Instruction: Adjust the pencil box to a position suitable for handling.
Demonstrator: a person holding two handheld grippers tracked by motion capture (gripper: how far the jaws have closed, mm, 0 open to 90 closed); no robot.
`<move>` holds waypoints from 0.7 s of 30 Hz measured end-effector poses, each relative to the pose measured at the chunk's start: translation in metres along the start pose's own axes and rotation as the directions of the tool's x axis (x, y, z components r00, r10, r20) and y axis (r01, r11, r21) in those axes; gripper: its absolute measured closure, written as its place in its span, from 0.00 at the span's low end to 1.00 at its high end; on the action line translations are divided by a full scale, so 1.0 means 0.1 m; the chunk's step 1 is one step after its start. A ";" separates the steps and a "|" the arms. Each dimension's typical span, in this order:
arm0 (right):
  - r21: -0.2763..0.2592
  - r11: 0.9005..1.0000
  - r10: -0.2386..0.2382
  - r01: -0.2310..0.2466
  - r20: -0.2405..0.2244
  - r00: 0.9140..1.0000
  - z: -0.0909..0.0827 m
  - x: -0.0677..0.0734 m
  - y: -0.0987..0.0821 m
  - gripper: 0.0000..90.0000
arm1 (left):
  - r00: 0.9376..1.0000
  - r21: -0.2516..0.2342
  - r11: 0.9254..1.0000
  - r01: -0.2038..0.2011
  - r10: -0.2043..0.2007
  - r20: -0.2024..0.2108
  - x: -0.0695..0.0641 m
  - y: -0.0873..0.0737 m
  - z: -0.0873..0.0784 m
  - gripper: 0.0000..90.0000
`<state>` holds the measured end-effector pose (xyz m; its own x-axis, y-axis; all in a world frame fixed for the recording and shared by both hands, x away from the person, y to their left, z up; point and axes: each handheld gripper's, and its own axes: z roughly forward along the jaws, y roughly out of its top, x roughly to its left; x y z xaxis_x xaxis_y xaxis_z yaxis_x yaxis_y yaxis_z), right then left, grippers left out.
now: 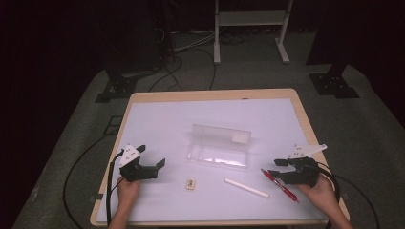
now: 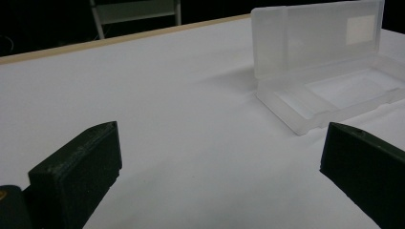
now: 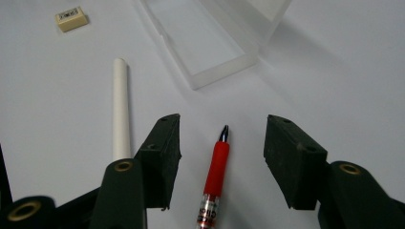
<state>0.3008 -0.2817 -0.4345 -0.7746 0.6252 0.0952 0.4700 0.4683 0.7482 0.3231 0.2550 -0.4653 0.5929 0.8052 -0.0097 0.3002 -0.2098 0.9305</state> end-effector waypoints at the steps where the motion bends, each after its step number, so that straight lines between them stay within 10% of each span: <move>1: 0.002 1.000 0.001 -0.001 0.003 1.000 0.00 0.00 -0.02 0.52 | 1.000 0.000 1.000 -0.001 0.001 0.000 0.00 0.00 0.00 0.00; 21: 0.066 0.998 0.002 -0.005 0.037 0.999 0.03 0.18 -0.30 0.69 | 1.000 0.002 1.000 -0.002 0.002 -0.001 0.00 0.00 0.00 0.00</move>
<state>0.2744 -0.2827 -0.4572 -0.7572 0.6492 0.0722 0.5003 0.5053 0.7031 0.3230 0.2549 -0.4653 0.5925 0.8055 -0.0073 0.3002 -0.2124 0.9299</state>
